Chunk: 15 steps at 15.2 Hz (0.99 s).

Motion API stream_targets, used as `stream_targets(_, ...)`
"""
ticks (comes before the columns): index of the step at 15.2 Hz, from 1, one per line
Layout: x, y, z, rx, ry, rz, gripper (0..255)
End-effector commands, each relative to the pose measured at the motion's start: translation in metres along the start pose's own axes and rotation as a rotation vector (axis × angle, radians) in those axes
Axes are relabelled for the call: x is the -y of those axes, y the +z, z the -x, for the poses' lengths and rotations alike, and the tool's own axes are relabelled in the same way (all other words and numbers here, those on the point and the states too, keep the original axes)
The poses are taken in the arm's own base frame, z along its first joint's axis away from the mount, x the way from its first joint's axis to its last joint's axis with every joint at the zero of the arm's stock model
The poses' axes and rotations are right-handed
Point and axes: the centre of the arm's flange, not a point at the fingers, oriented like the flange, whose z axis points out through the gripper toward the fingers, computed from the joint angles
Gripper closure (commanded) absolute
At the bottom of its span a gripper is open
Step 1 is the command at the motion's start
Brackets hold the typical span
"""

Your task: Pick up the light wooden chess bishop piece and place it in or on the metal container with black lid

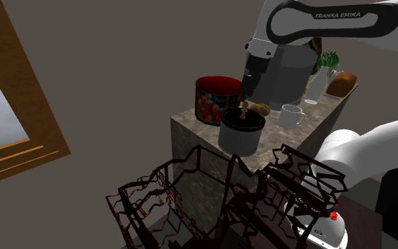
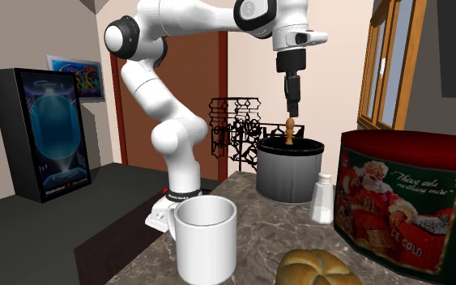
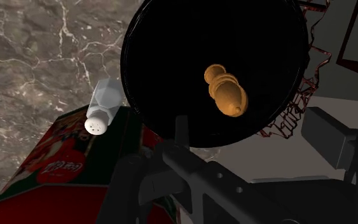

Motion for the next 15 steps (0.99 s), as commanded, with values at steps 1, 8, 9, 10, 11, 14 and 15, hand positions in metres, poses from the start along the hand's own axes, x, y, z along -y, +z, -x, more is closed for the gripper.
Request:
stream_targets(1,0.0,0.0,0.0,0.0,0.0,0.0,0)
stream_targets(8,0.0,-0.05,0.0,0.0,0.0,0.0,0)
stream_targets(9,0.0,-0.05,0.0,0.0,0.0,0.0,0)
stream_targets(10,0.0,-0.05,0.0,0.0,0.0,0.0,0)
stream_targets(11,0.0,-0.05,0.0,0.0,0.0,0.0,0)
stream_targets(14,0.0,-0.05,0.0,0.0,0.0,0.0,0)
stream_targets(15,0.0,-0.05,0.0,0.0,0.0,0.0,0)
